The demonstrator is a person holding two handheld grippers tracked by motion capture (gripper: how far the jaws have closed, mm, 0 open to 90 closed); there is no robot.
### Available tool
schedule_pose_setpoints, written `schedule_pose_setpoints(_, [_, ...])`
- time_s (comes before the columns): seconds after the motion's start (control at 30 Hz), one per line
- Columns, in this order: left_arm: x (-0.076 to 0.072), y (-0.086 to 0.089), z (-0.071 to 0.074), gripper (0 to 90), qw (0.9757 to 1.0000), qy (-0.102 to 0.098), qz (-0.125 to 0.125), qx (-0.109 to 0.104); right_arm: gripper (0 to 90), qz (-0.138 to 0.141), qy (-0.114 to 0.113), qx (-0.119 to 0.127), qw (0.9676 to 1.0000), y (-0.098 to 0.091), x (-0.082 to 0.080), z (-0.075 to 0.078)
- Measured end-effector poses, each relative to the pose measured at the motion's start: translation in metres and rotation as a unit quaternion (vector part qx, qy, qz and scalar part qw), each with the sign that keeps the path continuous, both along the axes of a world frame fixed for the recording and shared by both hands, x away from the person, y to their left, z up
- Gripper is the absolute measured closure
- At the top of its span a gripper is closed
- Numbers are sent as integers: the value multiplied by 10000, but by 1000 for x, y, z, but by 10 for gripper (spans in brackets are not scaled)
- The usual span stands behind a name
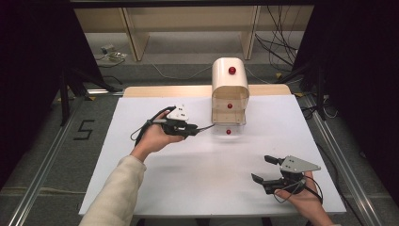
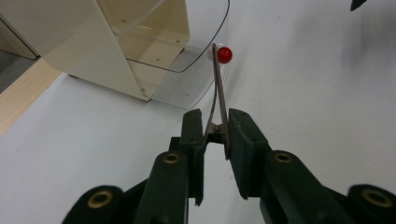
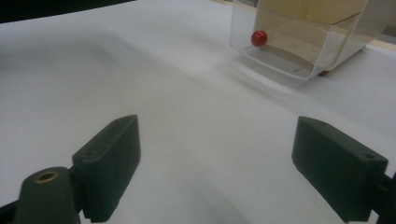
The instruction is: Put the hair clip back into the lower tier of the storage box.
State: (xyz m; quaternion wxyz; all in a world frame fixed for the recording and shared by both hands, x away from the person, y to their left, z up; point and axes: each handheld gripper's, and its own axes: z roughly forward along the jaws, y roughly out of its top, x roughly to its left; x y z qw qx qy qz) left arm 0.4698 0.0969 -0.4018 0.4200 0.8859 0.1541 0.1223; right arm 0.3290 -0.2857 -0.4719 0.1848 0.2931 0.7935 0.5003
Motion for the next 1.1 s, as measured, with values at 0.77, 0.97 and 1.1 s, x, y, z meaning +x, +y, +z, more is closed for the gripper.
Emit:
schedule_pose_setpoints(0.77, [9,-17,6,761,9999,2,-34,99,161,-2,9,-14,10000,0,0,0])
schedule_pose_setpoints(0.97, [12,-21,6,762,10000,3,-31,95,161,8,2,-28,10000,0,0,0])
schedule_pose_setpoints(1.1, [14,-24,7,761,9999,18,-35,97,161,9,17,-26,10000,0,0,0])
